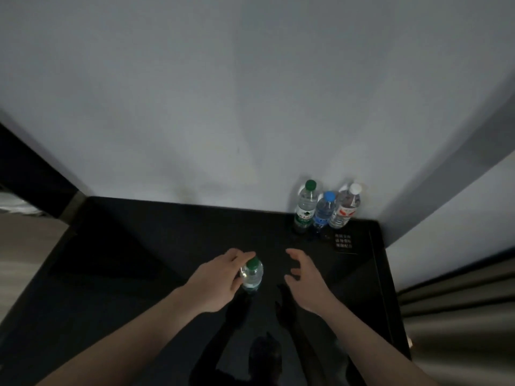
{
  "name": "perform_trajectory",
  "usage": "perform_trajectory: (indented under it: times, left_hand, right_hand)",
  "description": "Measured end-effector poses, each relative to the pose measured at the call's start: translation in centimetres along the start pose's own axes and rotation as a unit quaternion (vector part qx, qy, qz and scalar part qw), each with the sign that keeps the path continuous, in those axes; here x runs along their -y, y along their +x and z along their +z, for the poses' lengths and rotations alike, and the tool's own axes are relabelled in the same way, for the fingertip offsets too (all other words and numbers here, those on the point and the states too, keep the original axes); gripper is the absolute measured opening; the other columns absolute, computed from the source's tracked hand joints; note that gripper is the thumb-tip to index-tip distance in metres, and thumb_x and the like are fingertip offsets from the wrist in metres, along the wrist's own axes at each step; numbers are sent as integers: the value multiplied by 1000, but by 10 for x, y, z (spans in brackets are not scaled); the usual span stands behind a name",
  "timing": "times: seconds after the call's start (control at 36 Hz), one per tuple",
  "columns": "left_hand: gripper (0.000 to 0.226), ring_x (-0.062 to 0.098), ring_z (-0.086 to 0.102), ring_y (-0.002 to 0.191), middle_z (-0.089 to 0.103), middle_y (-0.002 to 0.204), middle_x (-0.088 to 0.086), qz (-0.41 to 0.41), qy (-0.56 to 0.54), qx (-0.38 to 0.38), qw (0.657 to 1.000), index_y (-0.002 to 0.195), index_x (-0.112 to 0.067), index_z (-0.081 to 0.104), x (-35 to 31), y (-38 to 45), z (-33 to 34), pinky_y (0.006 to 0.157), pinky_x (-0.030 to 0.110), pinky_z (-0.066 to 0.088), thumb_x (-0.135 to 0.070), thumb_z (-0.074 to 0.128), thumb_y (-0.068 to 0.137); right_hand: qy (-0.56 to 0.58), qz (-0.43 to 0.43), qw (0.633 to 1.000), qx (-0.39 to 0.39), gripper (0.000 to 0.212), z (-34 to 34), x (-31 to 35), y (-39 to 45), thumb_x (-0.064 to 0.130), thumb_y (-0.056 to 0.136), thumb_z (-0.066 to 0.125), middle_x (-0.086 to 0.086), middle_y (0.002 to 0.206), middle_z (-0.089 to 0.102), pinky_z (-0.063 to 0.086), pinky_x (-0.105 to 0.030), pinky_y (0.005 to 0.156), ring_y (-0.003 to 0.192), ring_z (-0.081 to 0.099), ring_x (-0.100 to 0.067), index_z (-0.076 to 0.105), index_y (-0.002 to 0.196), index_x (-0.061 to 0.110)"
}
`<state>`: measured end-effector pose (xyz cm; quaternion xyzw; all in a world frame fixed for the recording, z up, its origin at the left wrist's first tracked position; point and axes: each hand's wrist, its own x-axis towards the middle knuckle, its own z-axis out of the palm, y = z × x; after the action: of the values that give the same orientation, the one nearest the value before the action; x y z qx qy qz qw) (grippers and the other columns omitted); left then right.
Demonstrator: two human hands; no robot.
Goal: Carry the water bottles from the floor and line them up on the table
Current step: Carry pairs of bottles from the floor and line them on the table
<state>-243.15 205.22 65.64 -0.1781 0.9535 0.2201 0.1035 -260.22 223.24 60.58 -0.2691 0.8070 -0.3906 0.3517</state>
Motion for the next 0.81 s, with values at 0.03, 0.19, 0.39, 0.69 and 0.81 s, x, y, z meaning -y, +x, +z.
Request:
perform_trajectory:
  times: [0.03,0.19,0.39,0.69,0.81]
  left_hand:
    - [63,12,52,124,32,153,-13,18,9,0,1000,153,-43,20,-1,3,0,97,33,51,-31,52,101]
    - [53,21,57,120,41,145,-8,102,75,46,991,141,-34,46,3,25,-14,97,40,52,-12,62,95]
    - [44,22,64,95,47,124,-2,112,74,43,990,130,-29,53,21,32,-20,85,39,57,-14,67,91]
    - [30,25,59,98,53,117,4,93,53,-15,994,125,-17,57,2,68,-60,81,34,48,-33,55,100]
    - [29,25,58,95,55,110,5,67,68,-28,995,120,-16,57,-10,86,-71,81,38,50,-38,53,101]
  right_hand:
    - [-2,8,1000,1,58,4,3,-3,11,93,62,4,143,40,51,-31,99,114,56,-14,39,142,32]
    - [-37,28,999,-24,59,10,18,-19,11,93,61,-4,145,39,47,-29,100,110,54,-16,37,144,28]
    - [-74,45,994,-65,57,9,27,-39,12,95,59,-3,145,38,48,-35,103,110,55,-19,37,144,28]
    - [-167,29,982,-82,58,-22,39,-44,19,94,61,-2,151,31,44,-24,91,98,52,-8,35,146,29]
    - [-196,16,977,-76,60,-44,44,-33,18,93,61,-5,150,32,41,-26,99,99,49,-11,34,147,24]
